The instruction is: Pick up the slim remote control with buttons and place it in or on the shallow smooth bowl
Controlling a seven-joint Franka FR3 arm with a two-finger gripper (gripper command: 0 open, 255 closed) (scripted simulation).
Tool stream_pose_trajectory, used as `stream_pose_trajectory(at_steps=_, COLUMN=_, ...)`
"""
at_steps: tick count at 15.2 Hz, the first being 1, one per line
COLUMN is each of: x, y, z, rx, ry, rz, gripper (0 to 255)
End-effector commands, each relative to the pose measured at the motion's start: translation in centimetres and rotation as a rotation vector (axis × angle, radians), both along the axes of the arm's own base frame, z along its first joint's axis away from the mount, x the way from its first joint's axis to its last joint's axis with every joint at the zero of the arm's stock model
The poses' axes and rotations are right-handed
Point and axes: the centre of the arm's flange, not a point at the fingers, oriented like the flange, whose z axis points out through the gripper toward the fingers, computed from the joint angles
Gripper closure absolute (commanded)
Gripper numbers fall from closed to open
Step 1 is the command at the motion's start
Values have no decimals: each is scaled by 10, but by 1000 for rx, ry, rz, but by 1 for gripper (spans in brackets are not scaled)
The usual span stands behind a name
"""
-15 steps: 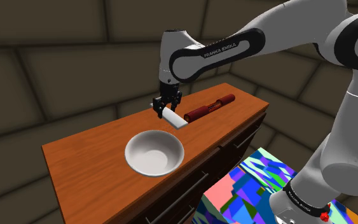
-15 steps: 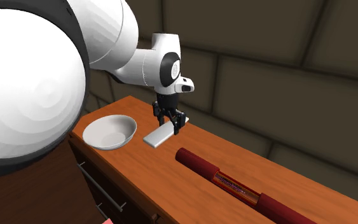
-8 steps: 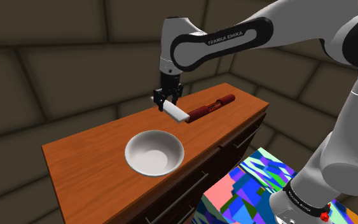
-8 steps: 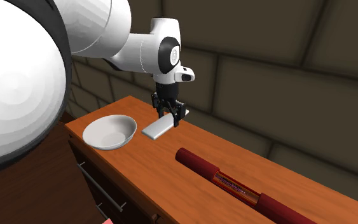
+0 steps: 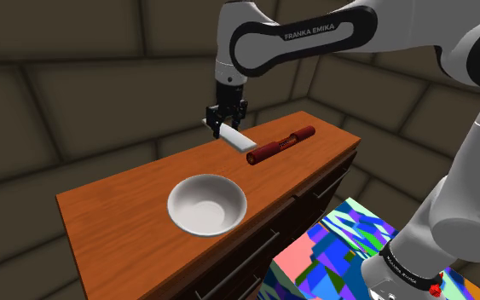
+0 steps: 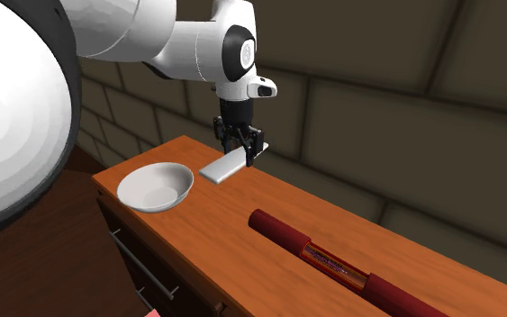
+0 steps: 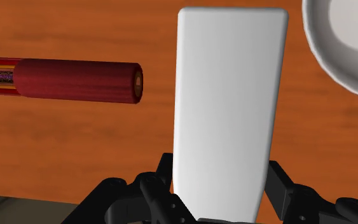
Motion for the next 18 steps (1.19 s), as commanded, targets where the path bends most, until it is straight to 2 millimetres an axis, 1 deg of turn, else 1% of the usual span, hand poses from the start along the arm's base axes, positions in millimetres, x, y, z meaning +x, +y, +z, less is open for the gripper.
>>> stream_pose_trajectory(at_steps=1, x=-10, y=9, z=5, rx=0, ry=0, rz=0, gripper=255)
stream_pose_trajectory(at_steps=16, x=-150, y=149, z=7, rx=0, ry=0, rz=0, gripper=255)
stream_pose_trajectory(at_steps=17, x=-157, y=156, z=7, rx=0, ry=0, rz=0, gripper=255)
stream_pose_trajectory(at_steps=18, x=-157, y=156, z=2, rx=0, ry=0, rz=0, gripper=255)
